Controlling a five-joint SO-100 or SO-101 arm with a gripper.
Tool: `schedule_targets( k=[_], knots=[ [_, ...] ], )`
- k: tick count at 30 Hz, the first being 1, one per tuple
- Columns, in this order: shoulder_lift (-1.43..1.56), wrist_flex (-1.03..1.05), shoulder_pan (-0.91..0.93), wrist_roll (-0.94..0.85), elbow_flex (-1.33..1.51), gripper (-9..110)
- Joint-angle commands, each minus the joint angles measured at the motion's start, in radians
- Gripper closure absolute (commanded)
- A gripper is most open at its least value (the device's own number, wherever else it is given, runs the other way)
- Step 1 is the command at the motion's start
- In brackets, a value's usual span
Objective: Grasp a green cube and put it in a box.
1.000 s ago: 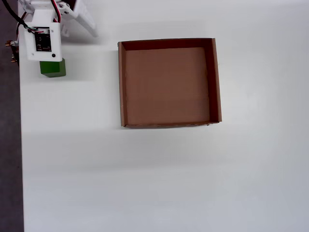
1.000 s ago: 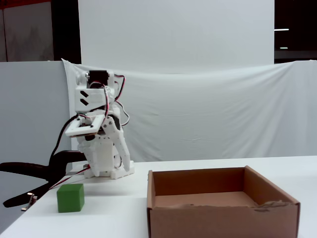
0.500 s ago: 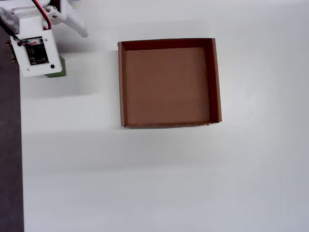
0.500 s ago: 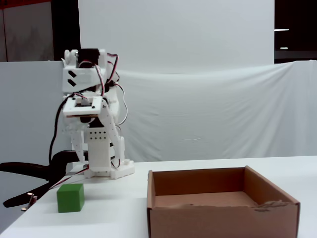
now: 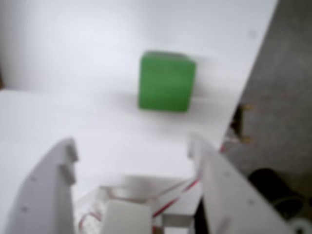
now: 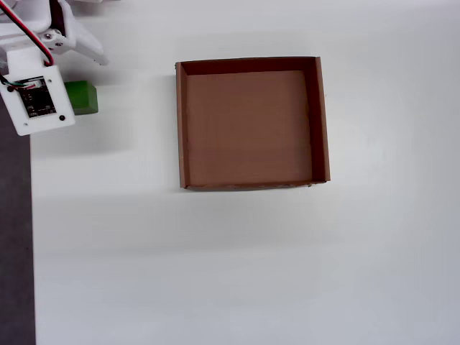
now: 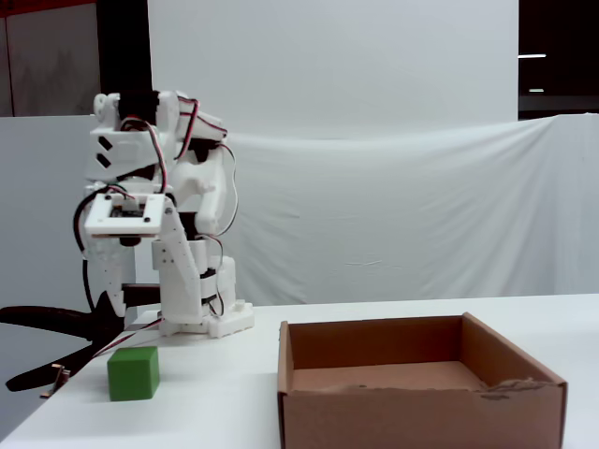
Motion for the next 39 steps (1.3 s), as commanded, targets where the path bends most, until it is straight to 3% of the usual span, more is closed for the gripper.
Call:
schedule_targets(
  k=[1,20,39],
  knots=[
    [-0.025,-0.02,0.034,-0.049,-0.075,69],
    [-0.138,-0.296,0.057,-0.054,0.058,67],
    [-0.184,-0.373,0.028,-0.044,0.129,71]
  ],
)
